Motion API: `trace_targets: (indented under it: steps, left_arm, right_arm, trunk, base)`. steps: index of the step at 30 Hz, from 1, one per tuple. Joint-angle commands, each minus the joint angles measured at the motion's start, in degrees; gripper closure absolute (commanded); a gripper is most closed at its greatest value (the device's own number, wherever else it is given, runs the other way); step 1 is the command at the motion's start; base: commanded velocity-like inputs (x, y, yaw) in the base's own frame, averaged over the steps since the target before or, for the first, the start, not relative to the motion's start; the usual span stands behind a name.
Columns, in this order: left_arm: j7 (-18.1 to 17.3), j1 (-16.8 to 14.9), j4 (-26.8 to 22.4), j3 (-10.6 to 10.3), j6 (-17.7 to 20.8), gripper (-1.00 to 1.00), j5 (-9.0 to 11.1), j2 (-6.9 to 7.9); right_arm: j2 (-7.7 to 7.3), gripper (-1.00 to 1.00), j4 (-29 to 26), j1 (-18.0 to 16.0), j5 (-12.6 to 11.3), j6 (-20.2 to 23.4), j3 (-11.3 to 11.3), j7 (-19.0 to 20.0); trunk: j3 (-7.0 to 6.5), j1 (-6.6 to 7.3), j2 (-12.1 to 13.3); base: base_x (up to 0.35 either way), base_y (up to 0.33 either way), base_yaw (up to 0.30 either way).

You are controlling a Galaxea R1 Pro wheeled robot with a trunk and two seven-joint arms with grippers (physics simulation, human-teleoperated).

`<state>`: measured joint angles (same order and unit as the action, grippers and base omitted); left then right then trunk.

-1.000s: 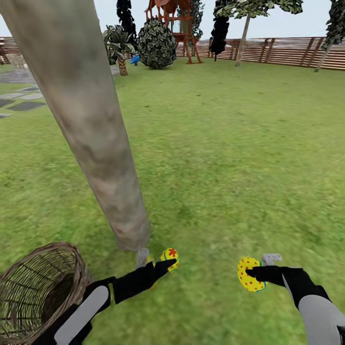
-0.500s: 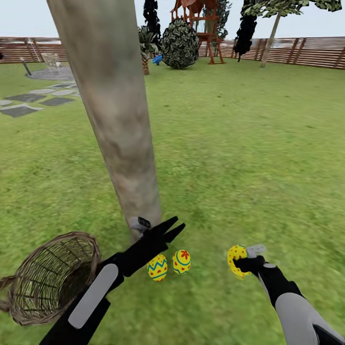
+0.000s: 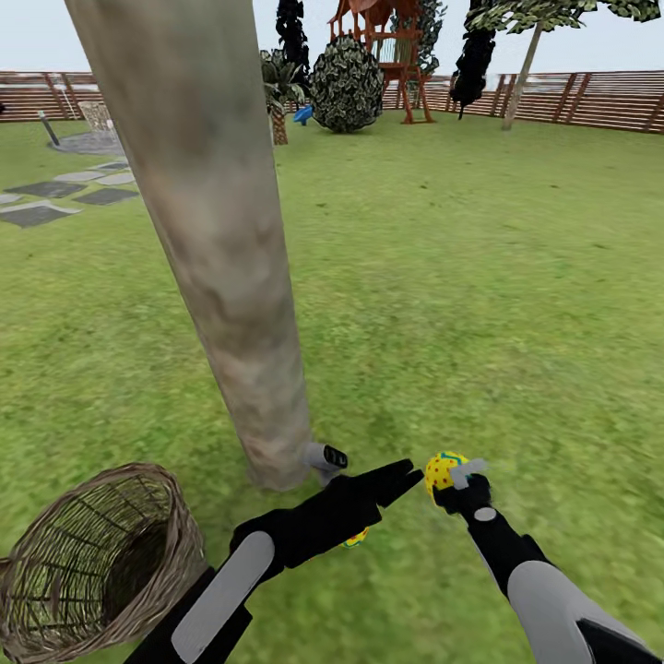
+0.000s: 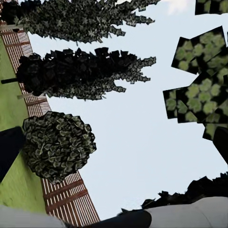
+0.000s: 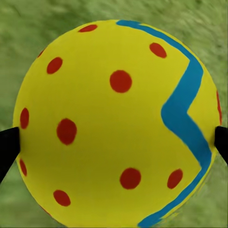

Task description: Take the three Easter eggs out of the wicker basket on the lawn in the garden, then place them on the lawn next to a single tree (choose any tree) so that all three eggs are next to the same tree and none are left in the basket.

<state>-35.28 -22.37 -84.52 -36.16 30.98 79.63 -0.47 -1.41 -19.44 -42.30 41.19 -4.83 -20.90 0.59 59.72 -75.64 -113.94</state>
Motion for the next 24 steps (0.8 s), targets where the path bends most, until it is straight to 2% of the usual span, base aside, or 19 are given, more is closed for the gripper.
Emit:
trace_targets:
  steps: [1,6,10,17,19,24]
  left_arm:
    - [0.1,0.0,0.1,0.0,0.4,-1.00,0.4,-0.05]
    - [0.0,0.0,0.1,-0.2,0.4,-1.00,0.3,-0.31]
    - [0.0,0.0,0.0,-0.4,0.3,-1.00,0.3,-0.45]
    - [0.1,0.0,0.1,-0.6,-0.3,-1.00,0.3,-0.49]
    - [0.1,0.0,0.1,-0.6,-0.3,-1.00,0.3,-0.49]
    - [0.1,0.0,0.1,-0.7,-0.2,-1.00,0.3,-0.49]
  right_arm:
    - [0.07,1.00,0.1,-0.1,0.4,-0.9,0.7,0.2]
    - [0.14,1.00,0.1,-0.1,0.0,-1.3,1.5,-0.3]
    - [0.18,1.00,0.4,-0.1,-0.1,-1.4,1.5,-3.1]
    - [0.33,1.00,1.0,-0.1,0.0,-1.5,1.5,-3.3]
    - [0.94,1.00,1.1,-0.1,0.1,-1.5,1.5,-3.3]
    - [1.15,1.00,1.2,0.1,0.0,-4.9,1.4,-3.3]
  trunk:
    - [0.08,0.01,0.0]
    - [0.42,0.01,0.0]
    - [0.71,0.01,0.0]
    - [2.47,-1.53,-2.8]
    - [2.97,-1.97,-3.6]
    - [3.92,-3.07,-5.6]
  base:
    - [0.000,0.000,0.065]
    - [0.000,0.000,0.152]
    - [0.000,0.000,0.166]
    - [0.000,0.000,0.168]
    - [0.000,0.000,0.177]
    - [0.000,0.000,0.029]
